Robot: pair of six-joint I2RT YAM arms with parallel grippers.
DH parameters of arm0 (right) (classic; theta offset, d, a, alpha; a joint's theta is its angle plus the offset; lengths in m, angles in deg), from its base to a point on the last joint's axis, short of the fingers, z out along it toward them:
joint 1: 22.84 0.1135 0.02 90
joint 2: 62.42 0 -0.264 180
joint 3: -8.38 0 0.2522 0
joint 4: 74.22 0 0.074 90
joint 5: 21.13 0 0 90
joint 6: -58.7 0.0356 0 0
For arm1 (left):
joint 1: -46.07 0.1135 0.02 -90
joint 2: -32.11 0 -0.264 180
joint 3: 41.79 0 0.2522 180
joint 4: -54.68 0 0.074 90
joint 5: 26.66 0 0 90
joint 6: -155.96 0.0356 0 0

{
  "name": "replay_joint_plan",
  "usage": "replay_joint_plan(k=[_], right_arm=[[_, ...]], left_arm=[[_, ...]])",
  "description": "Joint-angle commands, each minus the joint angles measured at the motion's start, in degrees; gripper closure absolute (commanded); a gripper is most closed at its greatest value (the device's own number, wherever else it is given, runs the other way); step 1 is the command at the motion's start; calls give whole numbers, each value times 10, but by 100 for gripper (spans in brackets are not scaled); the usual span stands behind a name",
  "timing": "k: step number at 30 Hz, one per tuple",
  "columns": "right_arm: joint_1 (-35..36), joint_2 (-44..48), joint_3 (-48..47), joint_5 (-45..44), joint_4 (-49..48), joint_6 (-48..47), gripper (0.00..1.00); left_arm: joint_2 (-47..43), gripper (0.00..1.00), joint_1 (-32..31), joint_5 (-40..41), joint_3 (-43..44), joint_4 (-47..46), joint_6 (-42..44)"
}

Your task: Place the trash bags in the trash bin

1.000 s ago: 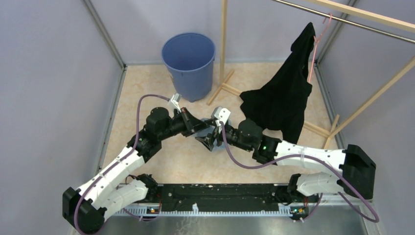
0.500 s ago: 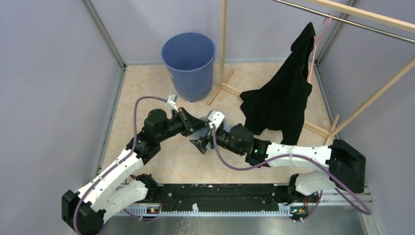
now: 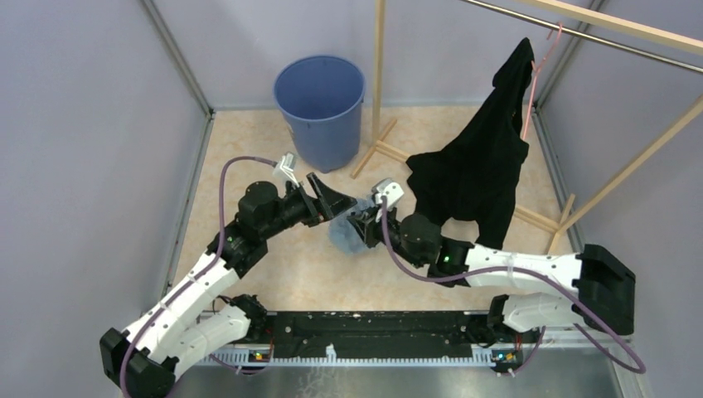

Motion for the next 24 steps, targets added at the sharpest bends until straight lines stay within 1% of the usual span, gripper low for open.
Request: replay_joint_plan(k=[1,5,8,10,12,17,19,21,23,24], right_arm=[[-36,54,-7,-39,35,118,87],[-102,57,-48,0,138,201,98],[-136,43,-91,8,201,255,96],[-147,35,-122,-2,242,279,100],[-149,32,-143,-9,273,287,100],[-149,60,-131,2,253,294,100],[-149,70,-124,2,236,300,100],[-149,75,-124,8,233,297,100],[-150,75,-128,16,234,291,100],[-150,75,-129,19,235,290,100]], left_arm=[[-38,3,3,67,47,71,88],[-71,2,3,101,38,128,125],[-88,2,3,86,14,132,126],[-94,2,3,64,-7,121,119],[-94,1,3,42,-25,103,108],[-76,2,3,-13,-77,20,62],[-58,6,3,-44,-99,-34,39],[-34,8,3,-72,-115,-87,18],[-8,2,3,-105,-123,-136,10],[3,2,3,-120,-125,-161,9]])
